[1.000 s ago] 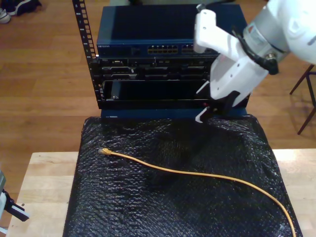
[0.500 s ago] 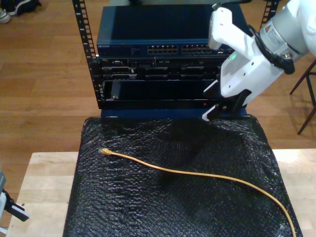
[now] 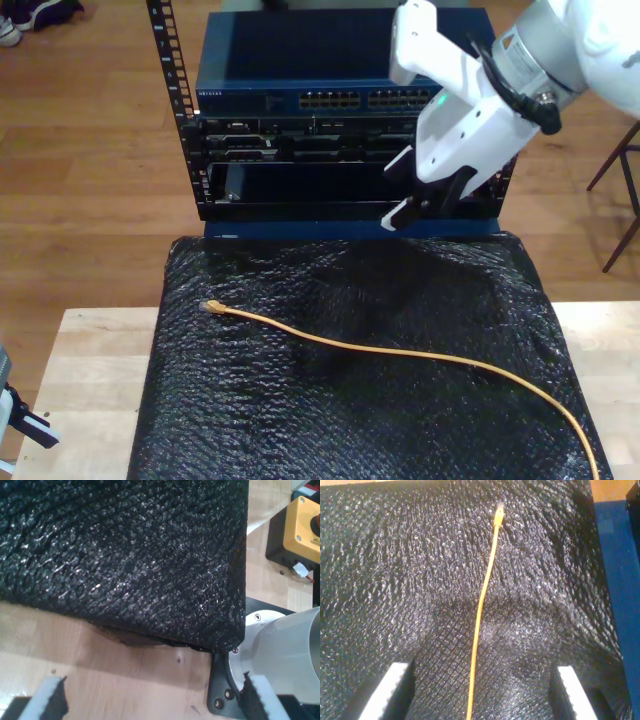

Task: Grab the cable and plug it in

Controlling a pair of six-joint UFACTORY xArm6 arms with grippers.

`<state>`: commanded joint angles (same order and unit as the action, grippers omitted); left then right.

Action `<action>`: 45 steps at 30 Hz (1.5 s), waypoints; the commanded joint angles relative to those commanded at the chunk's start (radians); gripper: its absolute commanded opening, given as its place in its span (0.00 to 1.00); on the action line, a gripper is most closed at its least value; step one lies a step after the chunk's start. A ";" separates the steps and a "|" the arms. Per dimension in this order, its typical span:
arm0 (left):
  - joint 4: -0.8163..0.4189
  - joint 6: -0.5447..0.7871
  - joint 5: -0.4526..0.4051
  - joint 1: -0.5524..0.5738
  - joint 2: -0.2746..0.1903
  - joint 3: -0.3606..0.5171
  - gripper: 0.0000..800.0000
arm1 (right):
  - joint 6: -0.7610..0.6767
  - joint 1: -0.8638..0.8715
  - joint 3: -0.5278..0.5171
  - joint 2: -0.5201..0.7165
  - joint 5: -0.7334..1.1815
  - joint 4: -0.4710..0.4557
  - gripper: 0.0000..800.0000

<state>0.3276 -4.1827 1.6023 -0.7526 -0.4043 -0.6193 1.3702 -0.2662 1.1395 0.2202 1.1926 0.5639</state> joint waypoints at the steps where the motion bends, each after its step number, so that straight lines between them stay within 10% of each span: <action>1: 0.000 0.000 0.002 0.000 0.000 0.000 1.00 | 0.000 -0.005 0.008 -0.006 0.000 0.000 0.81; 16: 0.000 0.000 0.000 0.000 0.000 0.000 1.00 | -0.086 -0.215 0.077 -0.224 -0.157 -0.038 0.83; 45: 0.000 -0.002 0.000 0.000 0.000 0.002 1.00 | -0.459 -0.430 0.446 -0.735 -0.201 -0.385 0.86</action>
<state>0.3276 -4.1842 1.6023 -0.7526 -0.4043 -0.6178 0.9114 -0.6958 1.5859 -0.5148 0.9916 0.1788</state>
